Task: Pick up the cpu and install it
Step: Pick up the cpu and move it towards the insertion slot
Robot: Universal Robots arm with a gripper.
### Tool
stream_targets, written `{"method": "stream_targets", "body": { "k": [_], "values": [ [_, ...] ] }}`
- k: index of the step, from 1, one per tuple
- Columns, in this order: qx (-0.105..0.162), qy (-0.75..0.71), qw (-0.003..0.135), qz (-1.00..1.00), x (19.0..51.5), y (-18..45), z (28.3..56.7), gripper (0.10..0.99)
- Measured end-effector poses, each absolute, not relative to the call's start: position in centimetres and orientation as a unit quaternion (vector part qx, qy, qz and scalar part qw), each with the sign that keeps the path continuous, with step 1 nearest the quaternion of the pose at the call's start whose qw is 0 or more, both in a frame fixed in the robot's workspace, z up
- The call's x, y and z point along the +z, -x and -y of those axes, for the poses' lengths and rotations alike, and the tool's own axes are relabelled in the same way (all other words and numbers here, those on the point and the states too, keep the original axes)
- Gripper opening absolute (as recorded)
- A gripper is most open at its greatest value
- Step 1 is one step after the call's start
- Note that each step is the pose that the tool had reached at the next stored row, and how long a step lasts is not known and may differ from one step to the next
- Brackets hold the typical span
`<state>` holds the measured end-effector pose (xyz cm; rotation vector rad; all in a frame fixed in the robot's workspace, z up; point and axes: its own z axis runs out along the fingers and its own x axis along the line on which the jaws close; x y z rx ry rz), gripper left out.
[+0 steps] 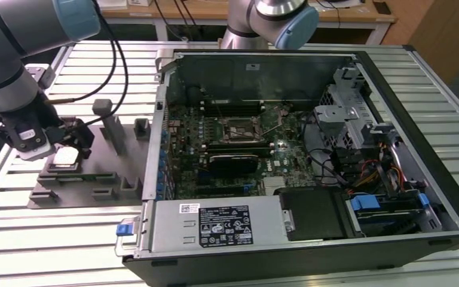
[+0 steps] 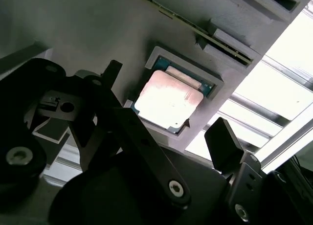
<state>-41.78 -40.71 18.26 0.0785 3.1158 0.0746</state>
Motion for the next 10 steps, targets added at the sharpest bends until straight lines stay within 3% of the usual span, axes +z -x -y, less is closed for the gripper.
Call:
{"method": "stream_targets", "body": {
  "k": [10],
  "values": [
    [0.024, -0.013, 0.011, -1.000, 18.07, 41.78, 40.71, 0.941]
  ]
}}
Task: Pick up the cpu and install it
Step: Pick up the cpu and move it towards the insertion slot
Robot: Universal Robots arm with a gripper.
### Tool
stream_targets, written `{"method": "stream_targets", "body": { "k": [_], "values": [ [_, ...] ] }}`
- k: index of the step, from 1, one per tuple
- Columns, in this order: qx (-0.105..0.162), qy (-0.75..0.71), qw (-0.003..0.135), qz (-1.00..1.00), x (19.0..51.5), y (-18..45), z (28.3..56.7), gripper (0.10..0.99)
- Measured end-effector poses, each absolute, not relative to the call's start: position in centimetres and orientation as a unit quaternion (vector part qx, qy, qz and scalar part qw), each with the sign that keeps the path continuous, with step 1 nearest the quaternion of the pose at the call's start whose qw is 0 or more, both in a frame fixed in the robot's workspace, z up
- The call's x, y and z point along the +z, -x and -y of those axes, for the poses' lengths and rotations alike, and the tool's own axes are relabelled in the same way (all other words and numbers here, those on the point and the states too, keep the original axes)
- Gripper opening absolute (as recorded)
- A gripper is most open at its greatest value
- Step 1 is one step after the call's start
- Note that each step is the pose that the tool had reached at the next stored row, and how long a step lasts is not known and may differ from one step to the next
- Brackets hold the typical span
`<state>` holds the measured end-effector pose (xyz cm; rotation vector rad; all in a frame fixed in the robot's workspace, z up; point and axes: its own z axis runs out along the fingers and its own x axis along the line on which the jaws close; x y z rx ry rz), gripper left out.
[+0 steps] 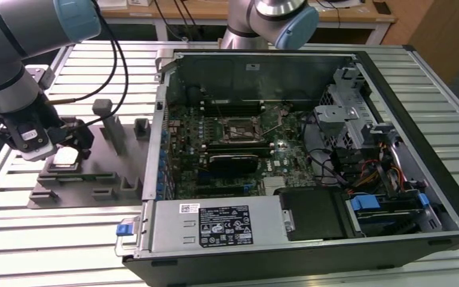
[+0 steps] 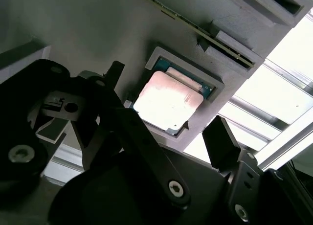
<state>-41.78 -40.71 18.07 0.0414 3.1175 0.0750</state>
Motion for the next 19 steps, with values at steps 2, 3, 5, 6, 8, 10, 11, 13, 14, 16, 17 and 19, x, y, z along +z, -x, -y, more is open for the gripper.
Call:
{"method": "stream_targets", "body": {
  "k": [2, 3, 5, 6, 8, 10, 11, 13, 14, 16, 17, 19],
  "values": [
    [0.024, -0.013, 0.011, -1.000, 18.07, 41.78, 40.71, 0.871],
    [0.024, -0.013, 0.011, -1.000, 18.07, 41.78, 40.71, 0.871],
    [0.024, -0.013, 0.011, -1.000, 18.07, 41.78, 40.71, 0.871],
    [0.024, -0.013, 0.011, -1.000, 18.07, 41.78, 40.71, 0.871],
    [0.024, -0.013, 0.011, -1.000, 18.07, 41.78, 40.71, 0.851],
    [0.024, -0.013, 0.011, -1.000, 18.07, 41.79, 40.71, 0.784],
    [0.024, -0.013, 0.011, -1.000, 18.07, 41.78, 40.71, 0.784],
    [0.024, -0.013, 0.011, -1.000, 18.07, 41.78, 40.71, 0.784],
    [0.024, -0.013, 0.011, -1.000, 18.07, 41.78, 40.71, 0.784],
    [0.024, -0.013, 0.011, -1.000, 18.07, 41.78, 40.71, 0.784],
    [0.024, -0.013, 0.011, -1.000, 18.07, 41.78, 40.71, 0.784],
    [0.024, -0.013, 0.011, -1.000, 18.07, 41.78, 40.71, 0.784]
  ]
}}
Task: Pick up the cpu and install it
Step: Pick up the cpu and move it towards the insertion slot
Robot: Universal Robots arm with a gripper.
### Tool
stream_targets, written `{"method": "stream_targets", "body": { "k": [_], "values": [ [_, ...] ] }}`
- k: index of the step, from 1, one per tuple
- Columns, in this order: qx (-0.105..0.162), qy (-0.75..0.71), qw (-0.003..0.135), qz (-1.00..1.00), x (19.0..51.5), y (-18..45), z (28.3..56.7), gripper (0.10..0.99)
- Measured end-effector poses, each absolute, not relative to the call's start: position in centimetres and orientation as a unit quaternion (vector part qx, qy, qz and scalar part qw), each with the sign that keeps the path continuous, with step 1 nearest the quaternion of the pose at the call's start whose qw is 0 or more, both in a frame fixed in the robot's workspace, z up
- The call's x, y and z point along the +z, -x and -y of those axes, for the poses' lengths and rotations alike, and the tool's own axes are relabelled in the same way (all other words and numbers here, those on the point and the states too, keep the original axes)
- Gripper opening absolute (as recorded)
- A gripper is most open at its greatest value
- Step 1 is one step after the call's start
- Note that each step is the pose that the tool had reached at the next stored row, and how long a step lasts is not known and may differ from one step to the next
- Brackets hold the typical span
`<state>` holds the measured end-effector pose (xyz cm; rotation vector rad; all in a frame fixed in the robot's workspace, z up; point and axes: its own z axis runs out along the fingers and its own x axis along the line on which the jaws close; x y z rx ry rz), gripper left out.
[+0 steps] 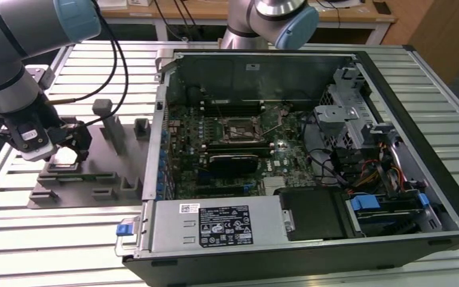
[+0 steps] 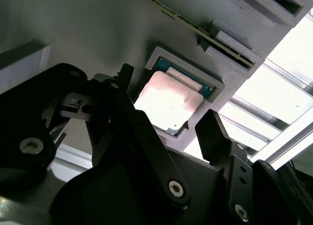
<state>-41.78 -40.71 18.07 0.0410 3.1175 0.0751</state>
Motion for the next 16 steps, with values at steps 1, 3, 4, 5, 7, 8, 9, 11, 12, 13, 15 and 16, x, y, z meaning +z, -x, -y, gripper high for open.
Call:
{"method": "stream_targets", "body": {
  "k": [1, 3, 4, 5, 7, 8, 9, 11, 12, 13, 15, 16],
  "values": [
    [0.024, -0.013, 0.011, -1.000, 18.07, 41.78, 40.71, 0.784],
    [0.024, -0.013, 0.011, -1.000, 18.07, 41.78, 40.71, 0.784],
    [0.024, -0.013, 0.011, -1.000, 18.07, 41.78, 40.71, 0.784],
    [0.024, -0.013, 0.011, -1.000, 18.07, 41.78, 40.71, 0.784],
    [0.024, -0.013, 0.011, -1.000, 18.07, 41.78, 40.71, 0.769],
    [0.024, -0.013, 0.011, -1.000, 18.07, 41.78, 40.71, 0.706],
    [0.024, -0.013, 0.011, -1.000, 18.07, 41.78, 40.71, 0.706],
    [0.024, -0.013, 0.011, -1.000, 18.07, 41.79, 40.71, 0.647],
    [0.024, -0.013, 0.011, -1.000, 18.07, 41.79, 40.71, 0.588],
    [0.024, -0.013, 0.011, -1.000, 18.07, 41.79, 40.71, 0.588],
    [0.024, -0.013, 0.011, -1.000, 18.07, 41.78, 40.71, 0.545],
    [0.024, -0.013, 0.011, -1.000, 18.07, 41.79, 40.71, 0.545]
  ]
}}
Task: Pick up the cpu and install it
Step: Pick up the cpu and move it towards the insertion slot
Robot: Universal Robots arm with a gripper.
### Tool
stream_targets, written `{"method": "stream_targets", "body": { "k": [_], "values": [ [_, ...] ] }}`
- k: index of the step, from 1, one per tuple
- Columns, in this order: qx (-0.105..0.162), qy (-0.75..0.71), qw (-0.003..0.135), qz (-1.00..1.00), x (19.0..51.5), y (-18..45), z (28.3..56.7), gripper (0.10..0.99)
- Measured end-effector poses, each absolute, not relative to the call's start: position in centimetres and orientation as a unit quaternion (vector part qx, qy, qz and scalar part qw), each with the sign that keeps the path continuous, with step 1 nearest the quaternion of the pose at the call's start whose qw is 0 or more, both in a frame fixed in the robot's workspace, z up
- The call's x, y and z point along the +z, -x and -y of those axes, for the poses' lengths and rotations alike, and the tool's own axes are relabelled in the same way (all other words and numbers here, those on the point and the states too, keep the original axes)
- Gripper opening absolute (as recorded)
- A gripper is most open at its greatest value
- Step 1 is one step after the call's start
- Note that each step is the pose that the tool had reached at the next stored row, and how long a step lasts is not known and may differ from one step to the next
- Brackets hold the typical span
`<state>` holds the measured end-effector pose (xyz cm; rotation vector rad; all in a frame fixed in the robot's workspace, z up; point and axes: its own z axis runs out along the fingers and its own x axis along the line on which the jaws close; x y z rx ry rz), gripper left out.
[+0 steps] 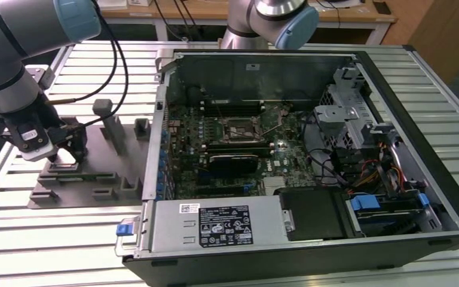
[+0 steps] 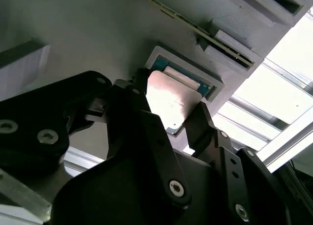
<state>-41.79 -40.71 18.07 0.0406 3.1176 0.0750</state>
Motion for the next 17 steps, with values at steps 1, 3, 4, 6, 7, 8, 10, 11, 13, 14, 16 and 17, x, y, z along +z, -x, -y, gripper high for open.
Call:
{"method": "stream_targets", "body": {
  "k": [1, 3, 4, 6, 7, 8, 10, 11, 13, 14, 16, 17],
  "values": [
    [0.024, -0.013, 0.011, -1.000, 18.1, 41.8, 40.7, 0.545],
    [0.024, -0.013, 0.011, -1.000, 18.1, 41.8, 40.7, 0.545],
    [0.024, -0.013, 0.011, -1.000, 18.1, 41.8, 40.7, 0.545],
    [0.024, -0.013, 0.012, -1.000, 18.3, 41.8, 40.7, 0.545],
    [0.024, -0.013, 0.011, -1.000, 18.4, 41.8, 40.7, 0.545],
    [0.024, -0.013, 0.011, -1.000, 18.6, 41.8, 40.7, 0.545],
    [0.024, -0.013, 0.011, -1.000, 18.9, 41.8, 40.7, 0.545],
    [0.024, -0.013, 0.011, -1.000, 19.1, 41.8, 40.7, 0.545],
    [0.024, -0.013, 0.011, -1.000, 19.5, 41.8, 40.7, 0.545],
    [0.024, -0.013, 0.011, -1.000, 19.6, 41.8, 40.7, 0.545],
    [0.024, -0.013, 0.011, -1.000, 20.8, 41.8, 40.7, 0.545],
    [0.024, -0.013, 0.011, -1.000, 21.0, 41.8, 40.7, 0.545]
  ]
}}
